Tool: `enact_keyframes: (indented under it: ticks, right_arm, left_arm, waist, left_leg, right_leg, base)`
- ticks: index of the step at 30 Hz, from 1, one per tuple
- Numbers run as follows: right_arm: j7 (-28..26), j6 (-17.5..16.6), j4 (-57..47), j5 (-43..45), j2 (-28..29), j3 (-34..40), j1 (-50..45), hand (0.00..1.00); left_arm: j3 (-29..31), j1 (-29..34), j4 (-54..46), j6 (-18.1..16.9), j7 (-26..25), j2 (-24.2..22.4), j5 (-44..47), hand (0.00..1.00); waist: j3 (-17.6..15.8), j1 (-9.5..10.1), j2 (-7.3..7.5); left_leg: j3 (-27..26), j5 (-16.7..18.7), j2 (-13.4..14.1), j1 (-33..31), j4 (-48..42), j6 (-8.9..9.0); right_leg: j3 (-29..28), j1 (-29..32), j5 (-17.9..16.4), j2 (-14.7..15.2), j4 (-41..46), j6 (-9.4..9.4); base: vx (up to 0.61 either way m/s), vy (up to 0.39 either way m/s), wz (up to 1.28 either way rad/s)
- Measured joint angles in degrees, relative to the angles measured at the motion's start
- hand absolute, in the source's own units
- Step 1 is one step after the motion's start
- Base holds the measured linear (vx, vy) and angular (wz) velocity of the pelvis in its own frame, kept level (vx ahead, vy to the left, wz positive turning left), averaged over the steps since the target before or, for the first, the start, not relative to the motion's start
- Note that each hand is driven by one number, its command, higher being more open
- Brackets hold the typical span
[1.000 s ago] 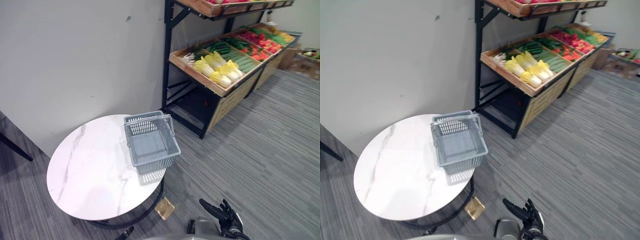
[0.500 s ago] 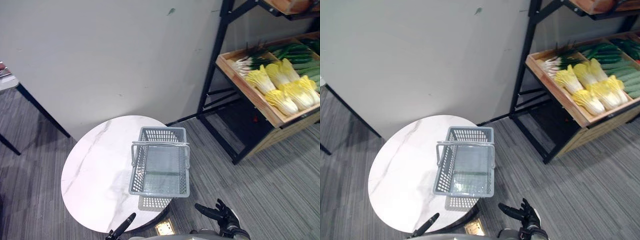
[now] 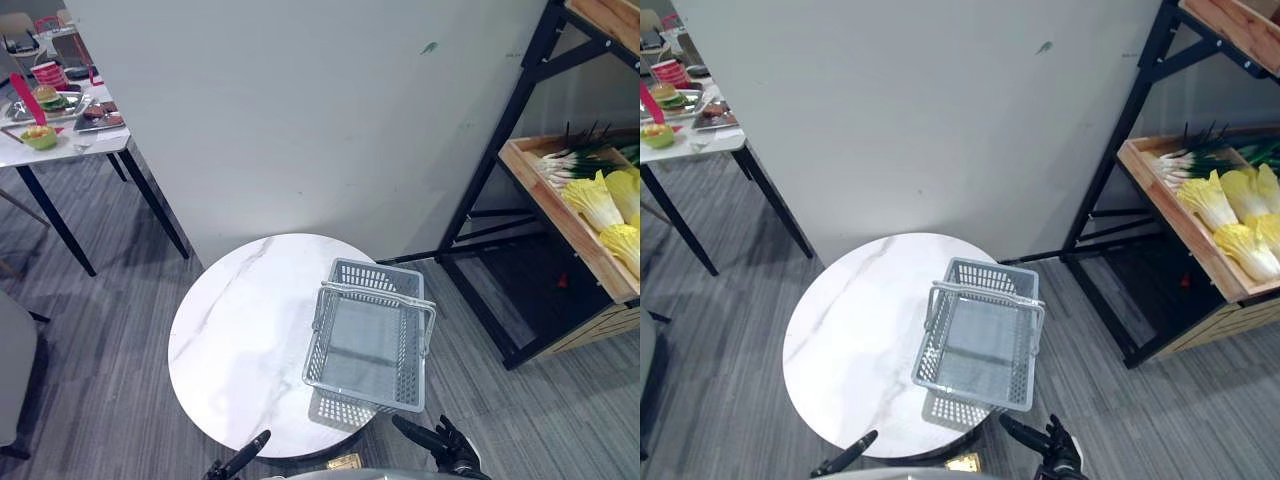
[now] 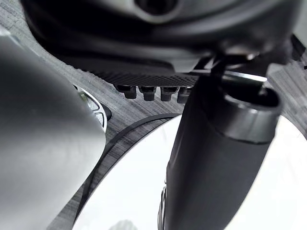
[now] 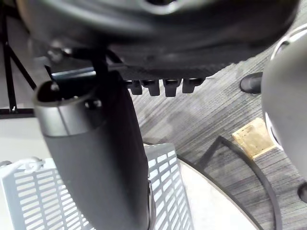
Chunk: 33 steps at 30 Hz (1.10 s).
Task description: Pick vegetable in the basket
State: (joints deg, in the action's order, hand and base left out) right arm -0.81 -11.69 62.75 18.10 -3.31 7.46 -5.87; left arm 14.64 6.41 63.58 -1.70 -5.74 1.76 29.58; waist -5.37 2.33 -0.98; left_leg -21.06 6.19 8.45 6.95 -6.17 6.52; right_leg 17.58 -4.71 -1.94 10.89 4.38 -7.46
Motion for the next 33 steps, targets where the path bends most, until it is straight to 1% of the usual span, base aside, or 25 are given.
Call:
enact_keyframes:
  ticks: [2, 4, 5, 9, 10, 12, 13, 15, 16, 18, 20, 22, 23, 24, 25, 27, 29, 30, 31, 33]
  right_arm:
    - [0.55, -0.09, 0.16, 0.04, -0.35, 0.19, 0.01, 1.00]
    - [1.80, -0.05, 0.51, 0.22, -0.40, 0.36, 0.02, 1.00]
    - [3.07, 0.43, 0.55, 0.45, -0.38, 0.38, 0.02, 1.00]
    - [6.95, 2.21, 1.08, 1.30, -0.33, 0.72, -0.02, 1.00]
    - [7.97, 2.84, 1.11, 1.95, -0.34, 2.10, -0.08, 1.00]
    - [10.70, 3.78, 1.68, 3.77, 1.00, 7.18, -0.09, 1.00]
    - [11.18, 3.94, 1.77, 4.59, 1.13, 8.02, -0.05, 1.00]
    - [12.73, 3.92, 1.58, 5.96, 1.16, 12.09, 0.11, 1.00]
    - [13.00, 3.76, 1.38, 6.37, 1.03, 13.14, 0.26, 1.00]
    - [14.35, 2.92, -2.12, 6.70, 0.32, 16.76, 0.37, 1.00]
    - [15.06, 1.58, -6.71, 6.19, -0.90, 18.39, 0.61, 1.00]
    - [15.86, 0.21, -12.76, 2.03, -3.01, 18.29, 0.93, 1.00]
    - [16.36, -0.94, -18.02, -0.66, -4.29, 17.70, 1.34, 1.00]
    - [16.64, -1.09, -21.24, -2.05, -5.10, 17.13, 1.62, 1.00]
    - [17.32, -1.23, -28.06, -6.87, -7.56, 14.69, 2.63, 1.00]
    - [17.30, -1.53, -34.29, -11.01, -10.06, 11.24, 3.71, 1.00]
    - [15.97, -1.60, -41.62, -17.94, -12.97, 5.74, 5.98, 1.00]
    - [15.71, -1.88, -42.92, -19.94, -13.56, 4.51, 6.53, 1.00]
    - [14.48, -1.90, -44.97, -24.84, -14.88, 2.29, 7.71, 1.00]
    - [11.74, -1.92, -47.26, -29.23, -17.75, -1.81, 9.77, 1.00]
  left_arm:
    - [-0.99, -0.09, 0.35, 0.03, 0.02, -0.10, -0.83, 1.00]
    - [-1.33, -0.15, 0.41, 0.12, 0.02, -0.10, -2.03, 1.00]
    - [-1.50, -0.19, 0.42, 0.24, 0.01, -0.05, -2.81, 1.00]
    - [-2.21, -0.66, 0.86, 0.91, 0.00, 0.47, -3.41, 1.00]
    - [-2.18, -0.71, 0.88, 1.00, 0.00, 0.61, -3.87, 1.00]
    - [-2.13, -1.34, 0.96, 1.00, 0.15, 1.26, -5.70, 1.00]
    - [-1.96, -1.46, 0.96, 0.99, 0.18, 1.54, -5.93, 1.00]
    - [-0.56, -2.00, 0.94, 0.94, 0.80, 2.26, -7.98, 1.00]
    - [0.13, -2.06, 0.90, 0.92, 0.93, 2.31, -8.39, 1.00]
    - [1.08, -2.18, 0.73, 0.87, 1.24, 2.52, -9.65, 1.00]
    - [1.06, -2.25, 0.59, 0.88, 1.32, 2.95, -10.07, 1.00]
    - [0.17, -2.23, 0.20, 0.93, 1.22, 2.98, -10.08, 1.00]
    - [-0.94, -2.19, 0.13, 0.96, 1.20, 3.06, -10.12, 1.00]
    - [-1.50, -2.19, 0.08, 0.98, 1.20, 3.45, -10.12, 1.00]
    - [-3.24, -2.10, -0.57, 1.15, 1.12, 3.86, -10.10, 1.00]
    - [-4.87, -2.03, -1.10, 1.32, 1.07, 4.41, -10.11, 1.00]
    - [-5.41, -1.91, -1.71, 2.29, 1.03, 4.94, -10.10, 1.00]
    - [-5.44, -1.90, -1.89, 2.35, 1.03, 5.02, -10.09, 1.00]
    - [-5.46, -1.88, -2.28, 2.48, 1.00, 5.18, -10.10, 1.00]
    - [-5.50, -1.64, -2.84, 2.61, 0.77, 5.67, -10.10, 1.00]
  waist:
    - [0.31, -0.01, -0.57]
    - [0.34, -0.15, -0.61]
    - [0.33, -0.12, -0.57]
    - [0.18, 0.02, -0.18]
    - [0.13, -0.05, 0.00]
    - [-0.31, -0.02, 0.93]
    - [-0.49, 0.00, 1.23]
    - [-1.02, 0.13, 2.20]
    - [-1.18, 0.20, 2.53]
    - [-0.98, 0.33, 3.73]
    - [-0.86, 0.32, 4.22]
    - [-0.75, 0.33, 4.08]
    - [-0.45, 0.32, 3.92]
    - [-0.34, 0.30, 3.81]
    - [-0.28, 0.27, 3.74]
    - [-0.21, 0.24, 3.83]
    - [-0.05, -0.08, 4.18]
    - [-0.09, -0.17, 4.25]
    - [-0.16, -0.18, 4.40]
    - [-0.33, -0.10, 4.41]
  left_leg:
    - [-0.35, -0.89, 0.38, 0.14, 1.38, 0.45]
    - [-0.47, -1.56, 0.82, 0.69, 2.66, 0.89]
    - [-0.71, -1.77, 1.08, 1.13, 3.27, 1.22]
    - [-2.08, -2.12, 1.28, 2.27, 4.78, 1.54]
    - [-2.24, -2.12, 1.27, 2.33, 4.98, 1.54]
    - [-2.37, -2.09, 1.25, 2.65, 5.07, 1.59]
    - [-2.43, -2.06, 1.26, 2.70, 5.07, 1.63]
    - [-2.88, -1.83, 1.37, 2.87, 4.99, 1.79]
    - [-3.07, -1.72, 1.45, 2.82, 4.97, 1.82]
    - [-3.52, -1.30, 1.81, 2.38, 4.87, 1.86]
    - [-3.54, -1.24, 1.78, 1.79, 4.91, 1.75]
    - [-3.49, -1.20, 1.91, 1.36, 5.00, 1.64]
    - [-3.47, -1.27, 1.91, 0.52, 4.96, 1.49]
    - [-3.46, -1.35, 1.88, 0.07, 4.95, 1.36]
    - [-3.44, -1.71, 1.57, -0.52, 4.87, 0.92]
    - [-3.23, -1.93, 1.18, -1.71, 4.52, 0.62]
    - [-1.74, -2.07, 1.03, -3.81, 3.57, 0.39]
    - [-1.45, -2.15, 0.99, -4.31, 3.46, 0.29]
    - [-0.96, -2.19, 0.93, -5.37, 3.01, 0.21]
    - [0.19, -2.31, 0.92, -6.80, 2.29, 0.05]
  right_leg:
    - [-0.35, 0.70, 0.12, -0.86, -0.15, 0.33]
    - [-0.56, 0.79, 0.17, -1.62, -0.43, 0.70]
    - [-0.80, 0.70, 0.26, -2.10, -0.67, 0.89]
    - [-2.02, 0.59, 0.56, -2.81, -1.46, 1.30]
    - [-2.15, 0.59, 0.56, -2.85, -1.48, 1.30]
    - [-2.28, 0.65, 0.65, -2.86, -1.52, 1.43]
    - [-2.32, 0.65, 0.73, -2.88, -1.51, 1.55]
    - [-2.65, 0.70, 1.07, -2.91, -1.45, 2.02]
    - [-2.82, 0.73, 1.20, -2.95, -1.41, 2.17]
    - [-3.67, 1.69, 1.73, -2.82, -1.12, 2.42]
    - [-3.87, 2.61, 2.41, -2.76, -0.78, 2.75]
    - [-3.97, 3.32, 3.39, -2.84, -0.28, 2.80]
    - [-4.09, 4.43, 3.95, -2.83, 0.18, 2.83]
    - [-4.14, 4.98, 4.29, -2.86, 0.27, 2.77]
    - [-4.47, 6.04, 5.08, -2.94, 0.27, 2.58]
    - [-4.97, 6.98, 5.48, -2.83, 0.19, 2.50]
    - [-5.25, 7.82, 6.31, -2.81, -0.96, 2.31]
    - [-5.27, 7.86, 6.58, -2.81, -1.50, 2.36]
    - [-5.29, 8.09, 6.79, -2.81, -2.16, 2.50]
    - [-5.40, 8.54, 6.79, -2.75, -2.48, 2.51]
  base:
    - [0.01, -0.066, -0.10]
    - [0.01, -0.071, -0.09]
    - [0.00, -0.064, -0.10]
    - [0.01, -0.033, -0.18]
    - [0.01, -0.011, -0.08]
    - [0.03, -0.009, -0.04]
    - [0.02, -0.008, -0.05]
    - [0.00, -0.006, -0.09]
    - [-0.03, 0.001, -0.15]
    - [-0.04, 0.001, -0.16]
    - [-0.01, 0.001, -0.04]
    - [-0.02, 0.008, 0.00]
    - [0.00, 0.000, 0.00]
    - [0.00, 0.000, 0.00]
    - [0.00, 0.000, 0.00]
    - [0.00, 0.000, 0.00]
    - [-0.02, 0.000, 0.12]
    - [-0.03, -0.014, 0.19]
    - [-0.03, -0.008, 0.19]
    - [-0.03, -0.014, 0.21]
